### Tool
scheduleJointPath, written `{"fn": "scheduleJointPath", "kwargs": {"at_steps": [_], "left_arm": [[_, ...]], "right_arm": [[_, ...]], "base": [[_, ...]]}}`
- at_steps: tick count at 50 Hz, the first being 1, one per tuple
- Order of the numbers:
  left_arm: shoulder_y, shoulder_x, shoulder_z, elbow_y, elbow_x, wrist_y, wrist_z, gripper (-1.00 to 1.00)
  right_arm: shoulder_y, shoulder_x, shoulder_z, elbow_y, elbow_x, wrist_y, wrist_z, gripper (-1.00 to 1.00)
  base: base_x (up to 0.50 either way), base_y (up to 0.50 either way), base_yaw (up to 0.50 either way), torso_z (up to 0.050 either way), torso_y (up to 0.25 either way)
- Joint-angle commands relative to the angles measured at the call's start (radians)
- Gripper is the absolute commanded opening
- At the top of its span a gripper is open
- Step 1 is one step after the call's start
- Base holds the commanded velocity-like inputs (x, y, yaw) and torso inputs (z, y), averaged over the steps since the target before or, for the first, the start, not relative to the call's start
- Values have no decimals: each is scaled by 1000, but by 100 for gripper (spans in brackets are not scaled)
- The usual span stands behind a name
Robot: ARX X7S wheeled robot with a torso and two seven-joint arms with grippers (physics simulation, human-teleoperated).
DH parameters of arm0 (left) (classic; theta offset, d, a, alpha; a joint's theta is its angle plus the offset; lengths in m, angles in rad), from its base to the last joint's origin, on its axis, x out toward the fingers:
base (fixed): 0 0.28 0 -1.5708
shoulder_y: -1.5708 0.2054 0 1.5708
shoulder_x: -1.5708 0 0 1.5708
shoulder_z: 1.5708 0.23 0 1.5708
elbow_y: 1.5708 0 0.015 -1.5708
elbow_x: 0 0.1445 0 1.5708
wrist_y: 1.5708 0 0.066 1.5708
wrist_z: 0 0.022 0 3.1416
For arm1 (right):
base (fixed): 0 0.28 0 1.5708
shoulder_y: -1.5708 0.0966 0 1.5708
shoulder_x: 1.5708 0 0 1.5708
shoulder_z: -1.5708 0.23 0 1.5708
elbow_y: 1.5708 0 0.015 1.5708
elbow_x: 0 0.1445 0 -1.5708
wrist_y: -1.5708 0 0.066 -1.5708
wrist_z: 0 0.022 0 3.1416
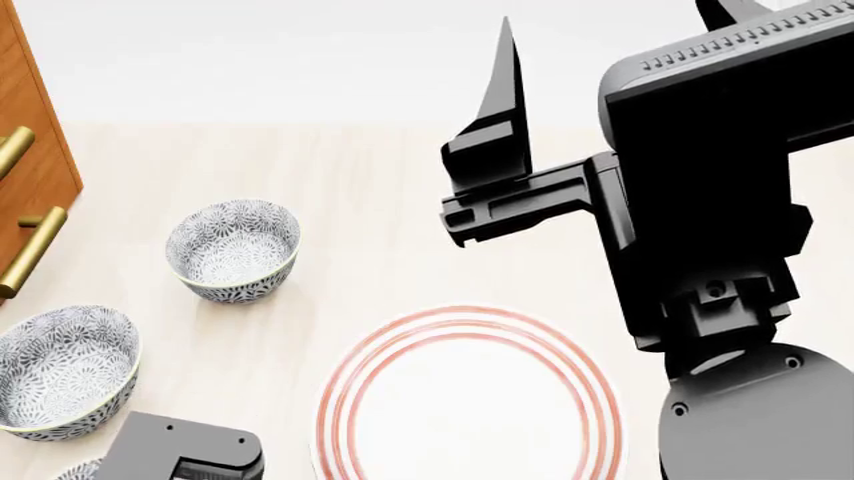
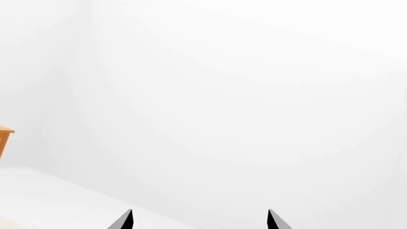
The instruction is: Put the bowl at the front on the plate.
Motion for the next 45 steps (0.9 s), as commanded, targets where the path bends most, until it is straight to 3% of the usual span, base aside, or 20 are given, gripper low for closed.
{"fn": "scheduleJointPath", "kwargs": {"at_steps": [1, 21, 45], "left_arm": [[5, -3, 1, 13, 29, 30, 49, -100], [-3, -28, 0, 183, 275, 83, 179, -100], [-32, -41, 5, 236, 397, 121, 213, -100]], "right_arm": [[0, 5, -3, -4, 1, 2, 5, 100], [-1, 10, 6, -15, 13, 9, 12, 100], [-4, 13, 2, -14, 16, -7, 16, 100]], "base": [[0, 0, 0, 0, 0], [1, 0, 0, 0, 0], [0, 0, 0, 0, 0]]}}
